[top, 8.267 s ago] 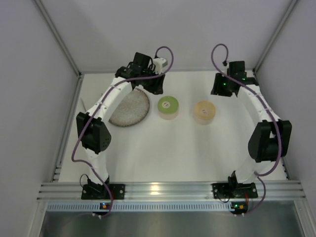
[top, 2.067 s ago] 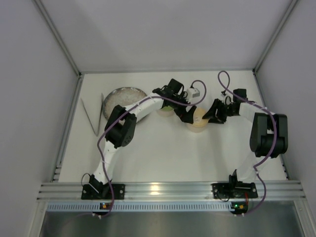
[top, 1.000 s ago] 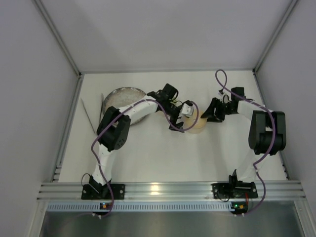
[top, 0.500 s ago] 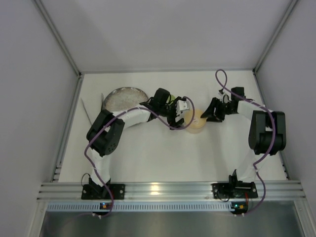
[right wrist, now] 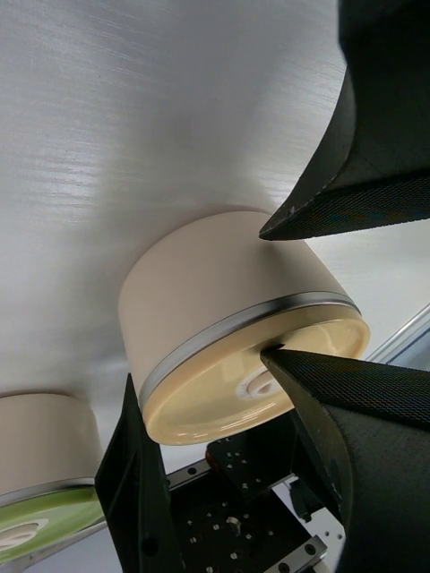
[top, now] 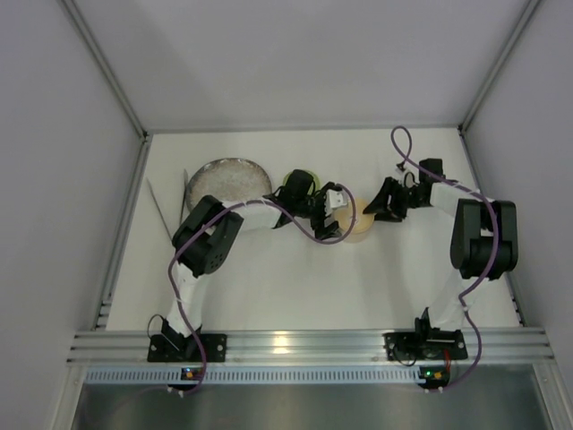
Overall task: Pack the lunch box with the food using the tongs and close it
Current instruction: Close the box lid on the packing box.
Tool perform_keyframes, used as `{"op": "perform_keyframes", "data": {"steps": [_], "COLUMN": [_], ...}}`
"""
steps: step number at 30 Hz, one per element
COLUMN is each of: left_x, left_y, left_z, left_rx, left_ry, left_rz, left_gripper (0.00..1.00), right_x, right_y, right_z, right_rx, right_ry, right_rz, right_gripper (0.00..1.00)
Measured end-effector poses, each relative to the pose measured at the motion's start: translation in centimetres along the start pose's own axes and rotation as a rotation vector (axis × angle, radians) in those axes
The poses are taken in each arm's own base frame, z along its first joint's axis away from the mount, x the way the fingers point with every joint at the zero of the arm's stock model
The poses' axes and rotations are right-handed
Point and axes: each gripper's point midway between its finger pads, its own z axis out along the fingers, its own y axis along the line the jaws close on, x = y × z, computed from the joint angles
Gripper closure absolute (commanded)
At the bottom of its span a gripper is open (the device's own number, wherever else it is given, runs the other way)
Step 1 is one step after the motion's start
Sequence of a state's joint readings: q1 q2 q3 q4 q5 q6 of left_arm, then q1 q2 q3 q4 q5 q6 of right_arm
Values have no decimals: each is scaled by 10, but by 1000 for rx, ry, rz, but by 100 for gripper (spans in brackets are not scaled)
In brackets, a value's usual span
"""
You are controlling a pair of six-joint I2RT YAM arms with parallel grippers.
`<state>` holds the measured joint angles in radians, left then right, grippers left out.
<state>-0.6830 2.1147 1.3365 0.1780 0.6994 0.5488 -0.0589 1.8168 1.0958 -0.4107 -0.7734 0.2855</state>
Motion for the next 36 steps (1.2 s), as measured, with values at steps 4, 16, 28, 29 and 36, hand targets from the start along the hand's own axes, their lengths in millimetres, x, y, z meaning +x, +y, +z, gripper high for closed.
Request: {"op": "perform_keyframes", "data": {"steps": [4,16,28,29,36], "left_x": [2,4,2,2,2], "left_y": [0,-2,-3,-3,-3], "left_z": [4,9,11,12,14], "left_rx": [-1,31,64,63,71], "left_ry": [-23,-77,-78,-78,-79], "left_rz": [-17,-52,-143,-149,-161], "left_gripper": [1,2,2,1,1], "right_x": [1,1,-1,-2,-1], "right_y": [1,0,-1,0,-1], "right_z": [1,2,-2,-2,-1], "right_rx": [-10,-13,-11,-10,-3], "right_ry": [4,-4,-91,-95,-98], "right_rz": [1,1,-13,-11,-3], "right_gripper": [50,50,54,52,50]}}
